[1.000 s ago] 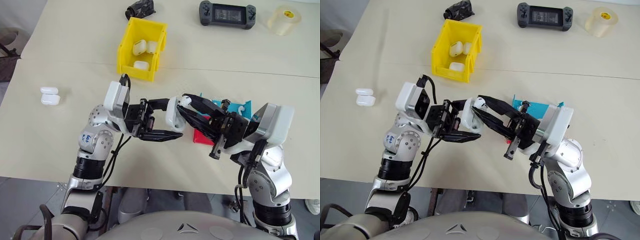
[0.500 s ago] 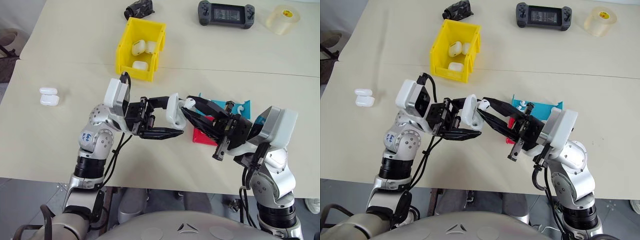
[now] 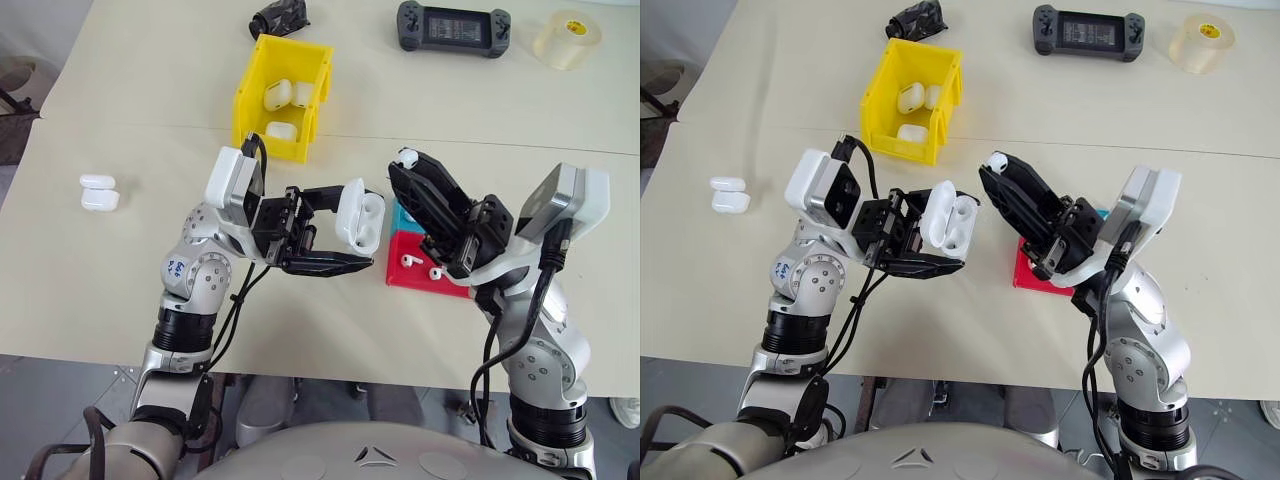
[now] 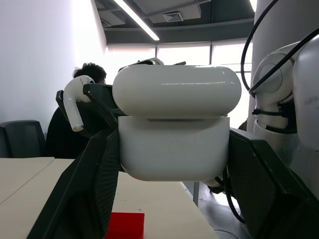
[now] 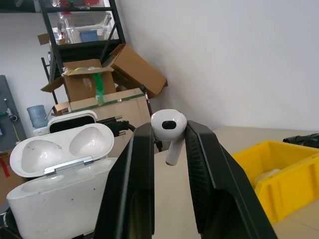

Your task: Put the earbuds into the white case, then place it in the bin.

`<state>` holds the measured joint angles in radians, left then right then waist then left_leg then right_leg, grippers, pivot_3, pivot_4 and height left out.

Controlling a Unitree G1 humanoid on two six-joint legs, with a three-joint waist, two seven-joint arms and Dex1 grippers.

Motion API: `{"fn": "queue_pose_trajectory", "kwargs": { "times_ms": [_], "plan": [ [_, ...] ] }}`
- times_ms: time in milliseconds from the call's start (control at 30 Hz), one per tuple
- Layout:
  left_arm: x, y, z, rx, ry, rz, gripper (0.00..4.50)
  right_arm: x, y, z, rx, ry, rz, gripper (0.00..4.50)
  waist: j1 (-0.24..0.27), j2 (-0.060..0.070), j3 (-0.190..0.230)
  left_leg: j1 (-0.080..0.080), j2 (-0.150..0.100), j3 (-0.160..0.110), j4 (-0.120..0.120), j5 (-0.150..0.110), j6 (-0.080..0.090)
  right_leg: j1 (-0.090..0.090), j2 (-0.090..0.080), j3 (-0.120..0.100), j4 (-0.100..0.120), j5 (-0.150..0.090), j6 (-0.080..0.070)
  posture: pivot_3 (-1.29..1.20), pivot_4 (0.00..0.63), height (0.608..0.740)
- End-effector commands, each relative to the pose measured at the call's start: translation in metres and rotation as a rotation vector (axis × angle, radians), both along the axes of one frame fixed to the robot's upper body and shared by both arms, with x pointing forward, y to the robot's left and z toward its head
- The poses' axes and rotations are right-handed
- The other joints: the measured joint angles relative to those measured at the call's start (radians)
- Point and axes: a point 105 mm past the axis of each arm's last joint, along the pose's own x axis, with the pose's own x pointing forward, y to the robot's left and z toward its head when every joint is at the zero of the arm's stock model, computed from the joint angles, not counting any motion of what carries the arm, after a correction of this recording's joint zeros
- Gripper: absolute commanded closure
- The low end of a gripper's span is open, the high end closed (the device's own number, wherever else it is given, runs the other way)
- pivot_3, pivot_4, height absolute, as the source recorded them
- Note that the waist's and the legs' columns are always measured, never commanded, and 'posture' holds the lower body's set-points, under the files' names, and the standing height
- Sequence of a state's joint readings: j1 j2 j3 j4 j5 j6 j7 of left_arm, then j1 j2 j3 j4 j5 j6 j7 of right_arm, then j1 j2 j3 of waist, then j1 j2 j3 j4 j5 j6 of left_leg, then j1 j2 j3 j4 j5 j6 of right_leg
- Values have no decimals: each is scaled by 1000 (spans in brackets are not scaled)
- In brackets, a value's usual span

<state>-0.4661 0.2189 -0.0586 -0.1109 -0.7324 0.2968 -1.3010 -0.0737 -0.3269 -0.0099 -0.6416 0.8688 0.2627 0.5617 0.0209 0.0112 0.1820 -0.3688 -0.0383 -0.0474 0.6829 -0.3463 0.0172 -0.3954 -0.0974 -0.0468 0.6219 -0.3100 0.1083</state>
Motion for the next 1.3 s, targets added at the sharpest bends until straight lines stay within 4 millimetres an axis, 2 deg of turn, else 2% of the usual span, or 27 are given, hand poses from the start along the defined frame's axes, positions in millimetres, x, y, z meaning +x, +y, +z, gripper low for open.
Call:
{"fn": "queue_pose_trajectory", "kwargs": {
  "times_ms": [33,267,433,600,867,1300],
  "plan": [
    [-7,-1,10,-12,-41,-32,1701,-10,-2,16,31,-59,12,3987,0,0,0,0,0,0,0,0,0,0,0,0,0,0,0,0,150,740],
    [-1,-1,2,55,-30,-14,1701,-21,3,22,-28,-106,62,3987,0,0,0,0,0,0,0,0,0,0,0,0,0,0,0,0,150,740],
    [1,-4,3,53,-30,-10,1701,-31,15,9,-143,-124,123,3987,2,0,0,0,0,0,0,0,0,0,0,0,0,0,0,0,150,740],
    [-1,-7,7,31,-37,-18,1701,-31,17,-4,-198,-113,123,3987,2,0,0,-1,0,0,0,0,0,0,0,0,0,0,0,0,150,740],
    [-1,-5,10,21,-43,-13,1701,-26,11,-12,-213,-87,104,3987,1,0,0,0,0,0,0,0,0,0,0,0,-1,0,0,0,150,740],
    [-7,-7,13,23,-48,-46,1701,-22,13,-13,-248,-102,106,3987,1,0,0,0,0,0,0,0,0,0,0,0,-1,0,0,0,150,740]
  ]
}}
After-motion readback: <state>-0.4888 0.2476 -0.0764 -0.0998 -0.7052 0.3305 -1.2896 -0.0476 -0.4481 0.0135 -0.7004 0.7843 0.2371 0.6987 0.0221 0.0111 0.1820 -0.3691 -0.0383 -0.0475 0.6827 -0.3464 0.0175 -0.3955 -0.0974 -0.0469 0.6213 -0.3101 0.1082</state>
